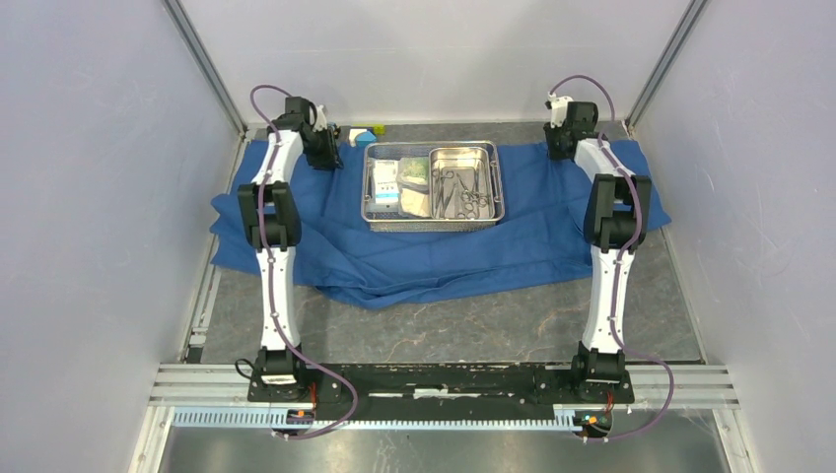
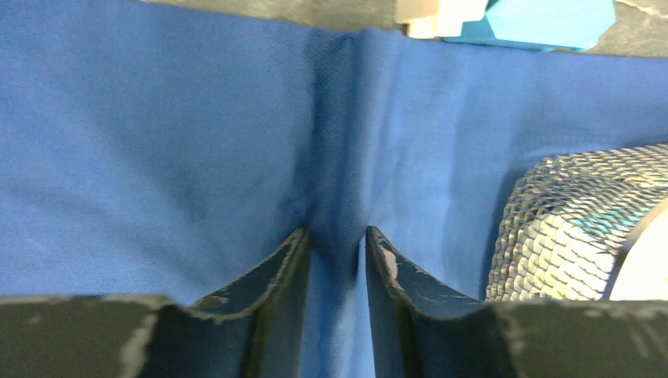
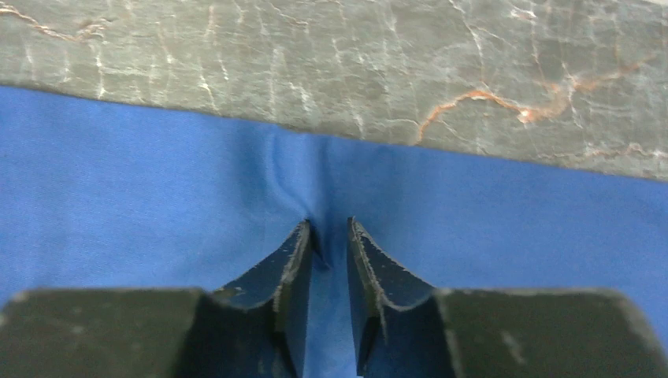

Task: Open and lay out the surgical kit
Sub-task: Smooth out the surgical kit at the center of the board.

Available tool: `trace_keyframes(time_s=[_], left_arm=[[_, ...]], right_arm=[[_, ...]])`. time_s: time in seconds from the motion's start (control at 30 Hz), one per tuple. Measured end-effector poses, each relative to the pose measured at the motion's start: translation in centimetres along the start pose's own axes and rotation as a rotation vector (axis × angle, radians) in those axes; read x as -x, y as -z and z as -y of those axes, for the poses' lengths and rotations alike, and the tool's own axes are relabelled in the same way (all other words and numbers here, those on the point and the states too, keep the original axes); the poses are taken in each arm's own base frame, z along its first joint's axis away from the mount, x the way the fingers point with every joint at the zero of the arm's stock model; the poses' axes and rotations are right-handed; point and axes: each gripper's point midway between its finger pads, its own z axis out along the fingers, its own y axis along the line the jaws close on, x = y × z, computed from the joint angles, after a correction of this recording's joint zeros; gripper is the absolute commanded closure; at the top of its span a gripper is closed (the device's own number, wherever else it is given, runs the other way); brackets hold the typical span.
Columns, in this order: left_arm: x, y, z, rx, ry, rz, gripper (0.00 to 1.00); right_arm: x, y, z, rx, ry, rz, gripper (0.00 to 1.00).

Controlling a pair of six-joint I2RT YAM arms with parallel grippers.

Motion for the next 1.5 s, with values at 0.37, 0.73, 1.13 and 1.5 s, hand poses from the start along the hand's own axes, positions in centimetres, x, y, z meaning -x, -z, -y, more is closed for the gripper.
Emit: trace_keyframes(time_s=[0.37,0.73,1.13,1.5], left_arm=[[1.7,2.5,-5.8,0.073,0.092,0.09,0.11],[1.8,3.7,-8.5,0.129,0.125,0.105,0.04],[-1.2,6.2,-10.9,0.216,0.052,0.036,0.04],[-2.3,6.3,-11.6,0.229,0.031,-0.016,0.03]], right_arm=[[-0.7,3.2,3.3,-0.063,-0.039,0.012,0.21],[-1.4,5.2,5.7,-0.098,-0.103,0.026,0.18],[-4.6,6.4,4.1,-0.049,-0.148,-0.016,0.18],[-7.3,6.1,7.2,-0.138,-0.22,-0.076,0.17]])
